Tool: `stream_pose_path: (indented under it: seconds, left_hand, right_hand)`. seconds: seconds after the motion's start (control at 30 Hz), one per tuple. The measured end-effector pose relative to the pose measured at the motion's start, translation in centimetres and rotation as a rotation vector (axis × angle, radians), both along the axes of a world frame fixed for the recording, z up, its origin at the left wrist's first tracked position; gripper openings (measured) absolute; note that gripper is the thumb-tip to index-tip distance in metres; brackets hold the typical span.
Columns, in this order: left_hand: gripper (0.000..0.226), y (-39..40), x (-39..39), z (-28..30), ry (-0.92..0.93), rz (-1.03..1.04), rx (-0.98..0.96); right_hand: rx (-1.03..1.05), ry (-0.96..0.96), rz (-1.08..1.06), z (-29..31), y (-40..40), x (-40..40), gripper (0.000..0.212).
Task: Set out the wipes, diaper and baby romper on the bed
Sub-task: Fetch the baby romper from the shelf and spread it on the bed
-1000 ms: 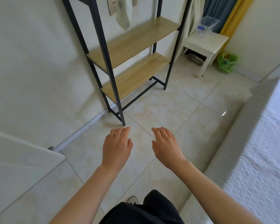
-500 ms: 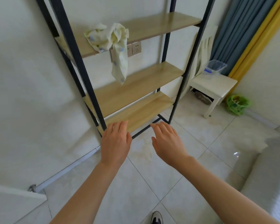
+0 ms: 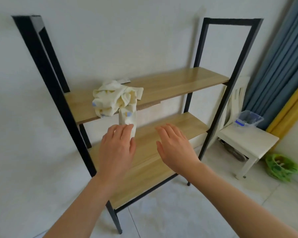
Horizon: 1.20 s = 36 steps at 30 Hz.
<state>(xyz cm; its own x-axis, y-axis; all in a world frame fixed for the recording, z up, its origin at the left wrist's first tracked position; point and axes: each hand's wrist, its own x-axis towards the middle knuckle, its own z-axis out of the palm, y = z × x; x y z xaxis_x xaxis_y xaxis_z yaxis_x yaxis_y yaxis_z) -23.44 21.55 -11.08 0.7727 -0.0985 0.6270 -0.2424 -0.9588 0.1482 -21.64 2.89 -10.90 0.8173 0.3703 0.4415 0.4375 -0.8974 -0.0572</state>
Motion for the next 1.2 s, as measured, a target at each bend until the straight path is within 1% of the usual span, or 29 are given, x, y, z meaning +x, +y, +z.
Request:
stream_pose_path:
  seconds: [0.13, 0.3, 0.37, 0.47, 0.53, 0.57, 0.67, 0.73, 0.87, 0.93, 1.0, 1.1, 1.2]
  left_hand:
    - [0.029, 1.4, 4.8, 3.1, -0.097, 0.045, 0.005]
    - [0.026, 3.6, 10.6, 6.5, -0.111, 0.115, 0.012]
    - [0.022, 4.2, 12.7, 7.5, -0.075, 0.136, -0.029]
    - [0.018, 5.0, 15.6, 8.7, -0.019, 0.147, -0.16]
    - [0.018, 5.4, 17.4, 9.3, 0.042, 0.15, -0.224]
    - [0.019, 5.7, 18.3, 9.5, 0.1, 0.153, -0.234]
    - [0.026, 6.2, 20.6, 10.0, 0.362, 0.184, -0.197]
    - [0.033, 6.6, 21.6, 10.0, 0.484, 0.217, -0.164]
    - [0.047, 7.6, 22.1, 9.6, 0.562, 0.28, -0.184]
    - [0.05, 7.9, 22.1, 9.5, 0.581, 0.3, -0.197]
    - [0.046, 8.2, 22.1, 9.3, 0.588, 0.314, -0.21]
    - [0.025, 8.5, 22.3, 9.0, 0.539, 0.314, -0.226]
    - [0.013, 8.6, 22.5, 9.0, 0.448, 0.297, -0.281]
  right_hand:
    - [-0.014, -0.026, 0.068, 2.6, 1.4, 5.6, 0.047]
    - [0.0, -0.038, 0.115, 5.4, 3.1, 12.2, 0.047]
    - [0.008, -0.022, 0.12, 6.0, 3.7, 14.8, 0.045]
    - [0.02, 0.045, 0.128, 6.5, 4.2, 18.1, 0.042]
    - [0.012, 0.1, 0.134, 6.5, 4.4, 19.9, 0.04]
    - [0.004, 0.136, 0.137, 6.5, 4.5, 20.8, 0.04]
    - [-0.04, 0.252, 0.164, 6.5, 4.7, 23.3, 0.044]
    - [-0.057, 0.314, 0.199, 6.5, 4.7, 24.5, 0.046]
    - [-0.077, 0.354, 0.242, 6.2, 4.9, 26.0, 0.049]
    - [-0.086, 0.36, 0.252, 6.2, 5.1, 26.5, 0.047]
    - [-0.07, 0.355, 0.264, 6.2, 5.3, 26.9, 0.047]
    - [-0.029, 0.346, 0.278, 6.0, 5.6, 27.2, 0.043]
    - [-0.007, 0.328, 0.293, 5.8, 5.4, 27.4, 0.021]
